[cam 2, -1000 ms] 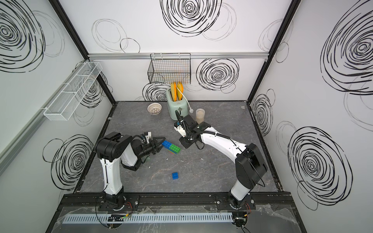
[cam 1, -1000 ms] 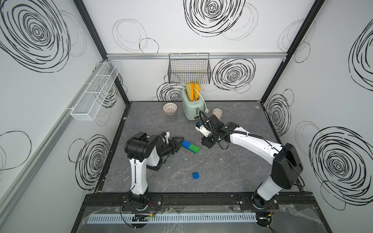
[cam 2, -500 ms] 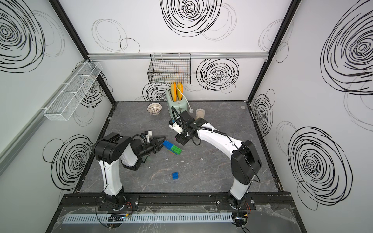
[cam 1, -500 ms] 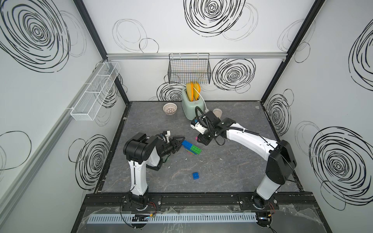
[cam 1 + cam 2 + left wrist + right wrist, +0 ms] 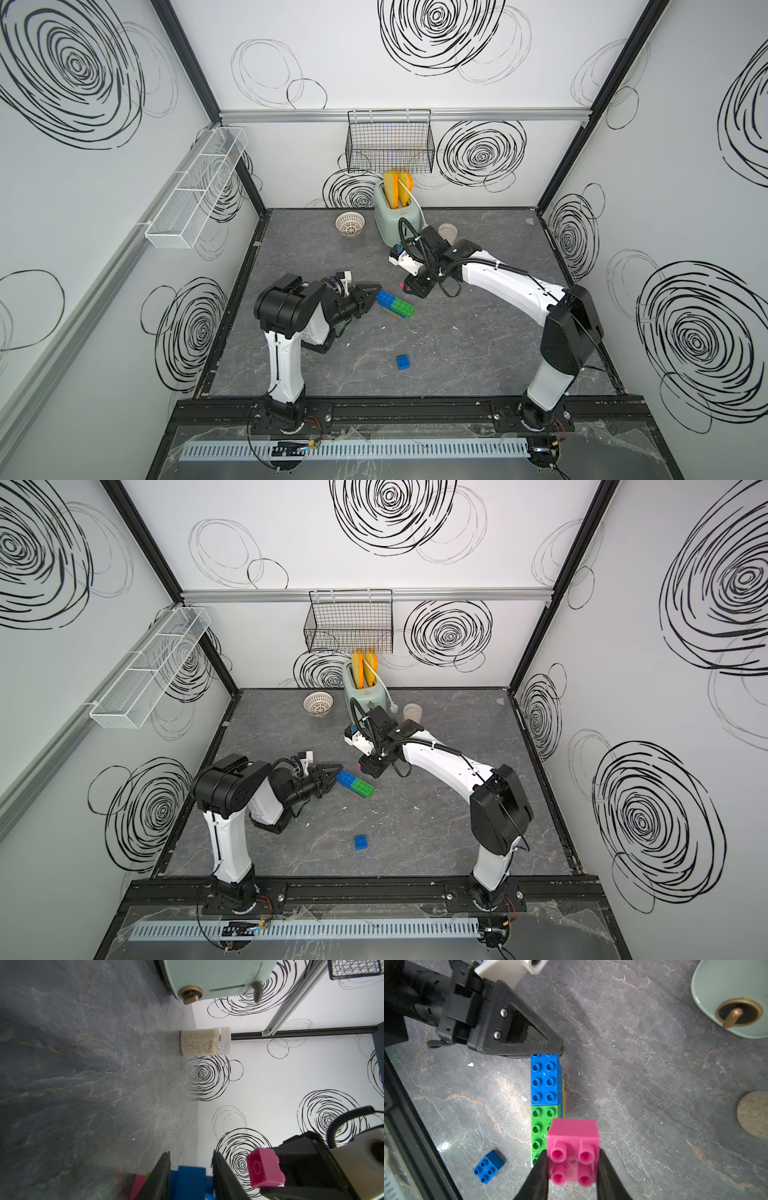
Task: Assemble a heart with lego
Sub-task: Assemble the lego brick with the lego brick.
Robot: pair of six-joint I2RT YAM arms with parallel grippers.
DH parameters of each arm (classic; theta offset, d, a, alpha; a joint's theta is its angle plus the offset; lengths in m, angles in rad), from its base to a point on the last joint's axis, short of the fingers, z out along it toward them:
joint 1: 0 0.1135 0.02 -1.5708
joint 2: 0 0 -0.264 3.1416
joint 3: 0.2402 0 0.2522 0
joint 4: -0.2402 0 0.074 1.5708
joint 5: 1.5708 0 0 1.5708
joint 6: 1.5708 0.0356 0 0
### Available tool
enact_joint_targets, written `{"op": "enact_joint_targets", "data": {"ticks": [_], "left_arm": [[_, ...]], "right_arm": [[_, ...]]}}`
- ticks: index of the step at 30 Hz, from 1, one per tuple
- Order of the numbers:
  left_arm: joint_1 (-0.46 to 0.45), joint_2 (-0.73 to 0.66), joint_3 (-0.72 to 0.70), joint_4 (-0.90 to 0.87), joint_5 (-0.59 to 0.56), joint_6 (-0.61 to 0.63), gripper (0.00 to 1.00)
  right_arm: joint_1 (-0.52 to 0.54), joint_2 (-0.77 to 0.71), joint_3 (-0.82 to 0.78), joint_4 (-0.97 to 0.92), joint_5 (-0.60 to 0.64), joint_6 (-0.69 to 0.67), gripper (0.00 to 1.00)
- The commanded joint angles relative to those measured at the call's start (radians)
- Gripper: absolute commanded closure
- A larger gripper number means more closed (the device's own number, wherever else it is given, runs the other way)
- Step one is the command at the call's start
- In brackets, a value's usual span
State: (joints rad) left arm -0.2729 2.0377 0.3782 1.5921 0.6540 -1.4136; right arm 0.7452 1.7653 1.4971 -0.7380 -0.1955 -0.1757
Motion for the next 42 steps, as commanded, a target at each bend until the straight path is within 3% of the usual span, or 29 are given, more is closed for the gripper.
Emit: {"op": "enact_joint_targets", "data": {"ticks": [1, 17, 42], "left_arm": [[-0.011, -0.023, -0.002, 0.224, 0.012, -0.004, 0.64], [-0.033, -0.047, -0.001, 0.224, 0.016, 0.011, 0.71], [-0.051, -0.046, 0.008, 0.224, 0.039, 0.056, 0.72]], "right_arm": [[0.003, 0.036, 0.048, -0.050, -0.037, -0.041, 0.74], [0.018, 0.130, 0.157, -0.138, -0.048, -0.068, 0.74], [0.071, 0.240, 0.263, -0.214, -0.039, -0.074, 0.75]]}}
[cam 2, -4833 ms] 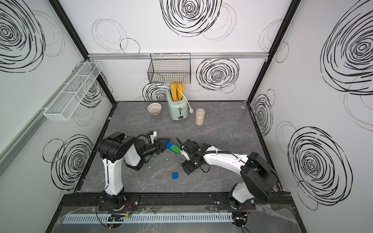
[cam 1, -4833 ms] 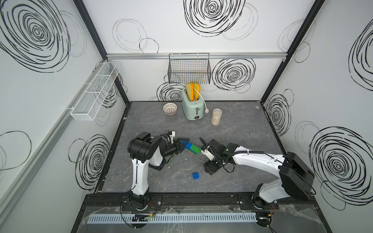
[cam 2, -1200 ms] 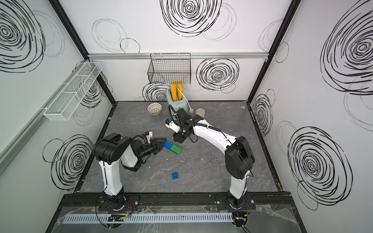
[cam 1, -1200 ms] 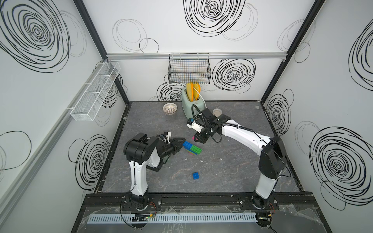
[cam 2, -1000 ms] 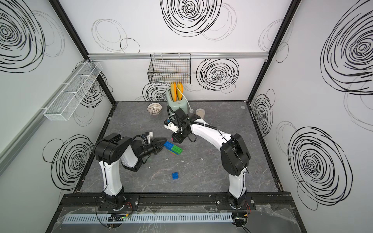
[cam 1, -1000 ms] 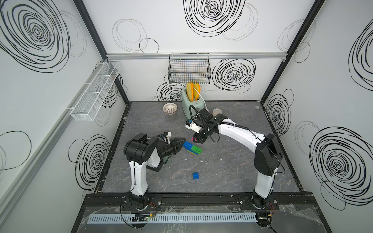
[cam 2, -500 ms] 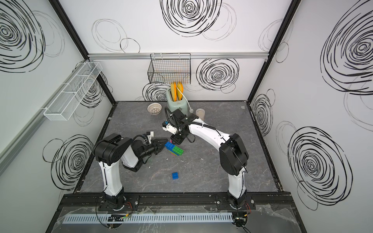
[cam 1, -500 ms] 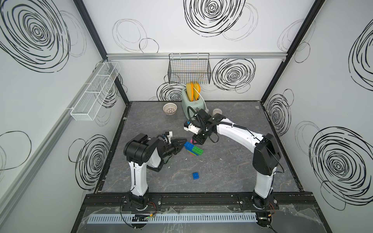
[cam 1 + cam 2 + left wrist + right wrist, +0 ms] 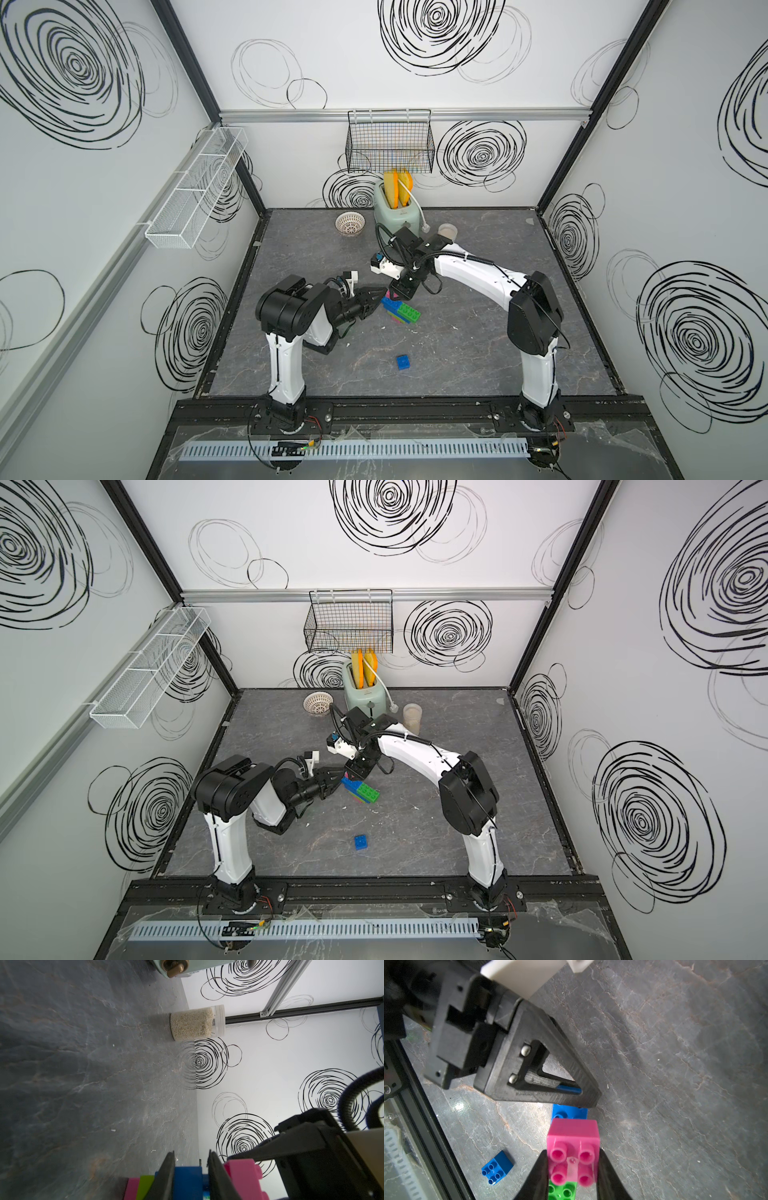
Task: Assemble a heart with lego
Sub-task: Assemble the lego brick with the lego brick.
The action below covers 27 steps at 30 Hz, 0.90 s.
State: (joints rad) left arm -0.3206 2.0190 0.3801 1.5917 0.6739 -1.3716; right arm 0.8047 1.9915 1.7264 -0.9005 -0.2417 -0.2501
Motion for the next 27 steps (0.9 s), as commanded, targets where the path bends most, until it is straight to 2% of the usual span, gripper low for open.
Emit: {"op": "enact_joint_targets", "data": {"ticks": [1, 27], "left_arm": [[-0.004, -0.026, 0.006, 0.225, 0.018, 0.013, 0.72], [-0.004, -0.039, 0.000, 0.225, 0.014, 0.013, 0.72]], "right_arm": [[0.014, 0.016, 0.035, -0.055, 0.008, 0.002, 0.75], [0.044, 0.085, 0.067, -0.100, 0.087, 0.067, 0.75]]}}
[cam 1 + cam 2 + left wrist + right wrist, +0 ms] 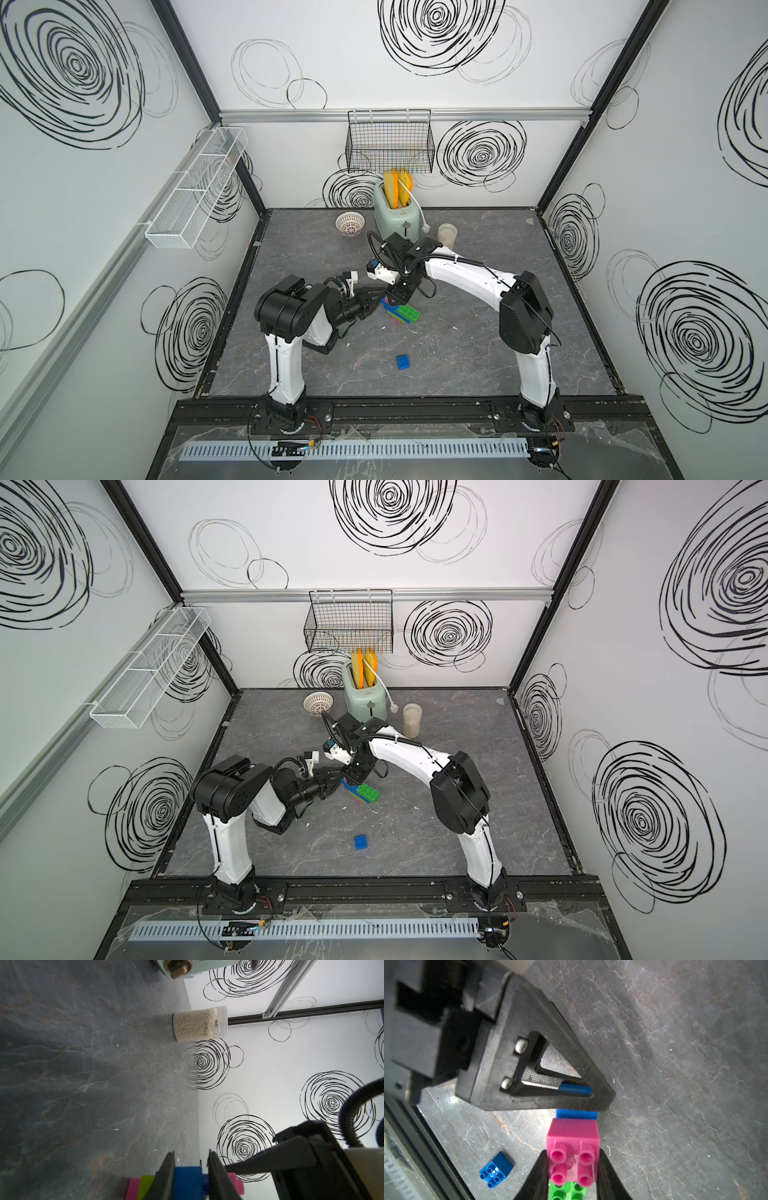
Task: Assemble a heart with lego
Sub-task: Assemble the lego brick with the lego brick.
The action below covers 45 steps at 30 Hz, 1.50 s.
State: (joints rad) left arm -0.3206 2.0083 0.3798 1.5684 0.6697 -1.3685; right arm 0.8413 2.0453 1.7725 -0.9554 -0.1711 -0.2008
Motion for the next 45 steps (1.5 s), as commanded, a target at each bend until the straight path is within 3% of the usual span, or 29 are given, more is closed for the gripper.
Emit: {"op": "enact_joint_targets", "data": {"ticks": [1, 10, 18, 24, 29, 45], "left_arm": [[-0.005, -0.028, 0.002, 0.248, 0.018, 0.009, 0.72], [-0.004, -0.031, 0.001, 0.248, 0.019, 0.009, 0.72], [-0.005, -0.045, -0.001, 0.248, 0.018, 0.008, 0.71], [-0.005, -0.049, -0.003, 0.248, 0.019, 0.008, 0.71], [-0.004, -0.049, -0.001, 0.248, 0.016, 0.008, 0.72], [-0.006, -0.060, 0.000, 0.248, 0.016, 0.003, 0.71]], "right_arm": [[0.007, 0.032, 0.023, -0.042, 0.016, 0.028, 0.75], [0.018, 0.050, -0.030, -0.015, -0.029, 0.061, 0.75], [0.015, 0.102, 0.016, -0.092, -0.051, -0.002, 0.74], [0.002, 0.119, 0.037, -0.097, 0.046, 0.020, 0.75], [-0.002, 0.122, 0.054, -0.114, 0.051, 0.018, 0.74], [-0.013, 0.191, 0.085, -0.149, -0.089, -0.037, 0.73]]}}
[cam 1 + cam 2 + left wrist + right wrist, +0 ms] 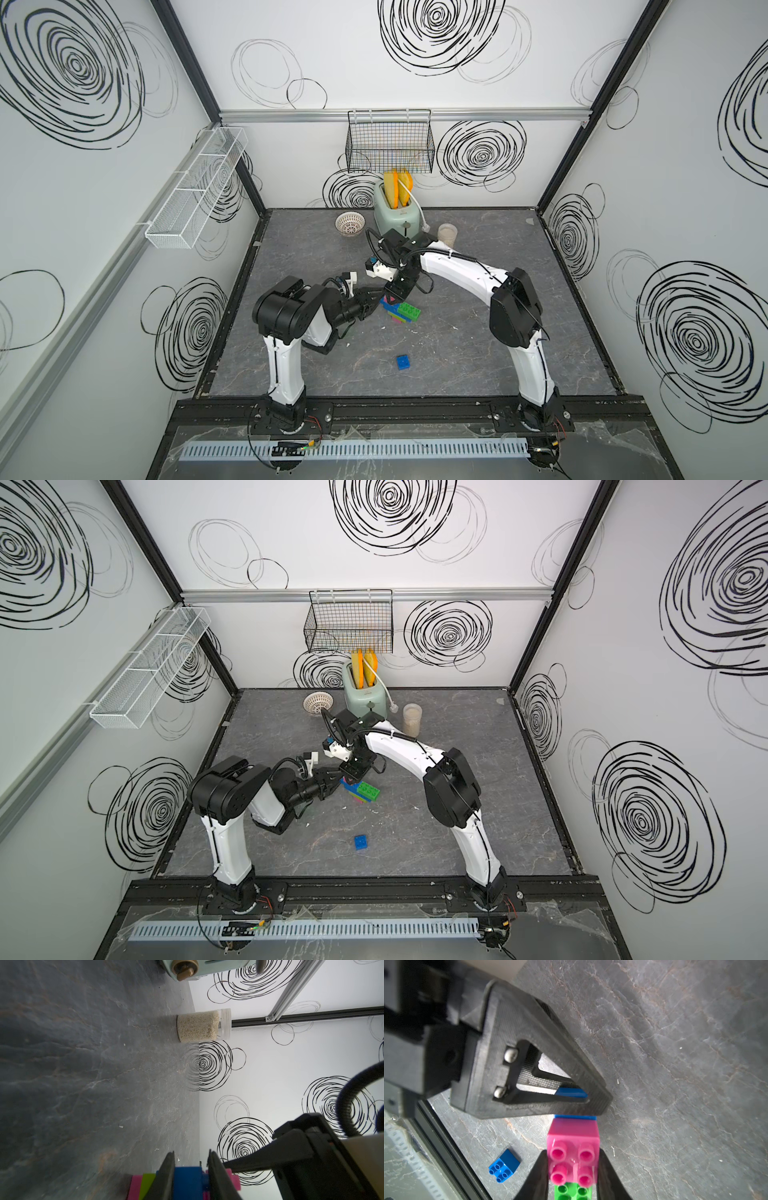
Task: Assemble a heart with lego
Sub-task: Assemble the lego brick with the lego brick.
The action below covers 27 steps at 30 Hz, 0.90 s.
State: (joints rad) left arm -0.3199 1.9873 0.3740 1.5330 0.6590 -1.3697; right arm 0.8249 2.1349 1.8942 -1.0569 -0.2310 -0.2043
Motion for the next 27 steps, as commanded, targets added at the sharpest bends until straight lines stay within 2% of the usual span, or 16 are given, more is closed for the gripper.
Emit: {"op": "enact_joint_targets", "data": {"ticks": [1, 9, 20, 27], "left_arm": [[-0.007, -0.039, 0.007, 0.284, 0.027, 0.003, 0.71], [-0.007, -0.036, 0.008, 0.283, 0.025, 0.001, 0.71], [-0.007, -0.044, 0.003, 0.283, 0.024, 0.000, 0.71], [-0.007, -0.044, 0.002, 0.283, 0.026, 0.001, 0.71]], "right_arm": [[0.002, 0.103, -0.033, -0.050, -0.032, -0.033, 0.73], [0.009, 0.091, -0.017, -0.042, 0.001, -0.035, 0.66], [0.055, 0.105, -0.028, -0.037, 0.088, -0.028, 0.70], [0.048, 0.089, -0.069, -0.002, 0.067, -0.026, 0.69]]}}
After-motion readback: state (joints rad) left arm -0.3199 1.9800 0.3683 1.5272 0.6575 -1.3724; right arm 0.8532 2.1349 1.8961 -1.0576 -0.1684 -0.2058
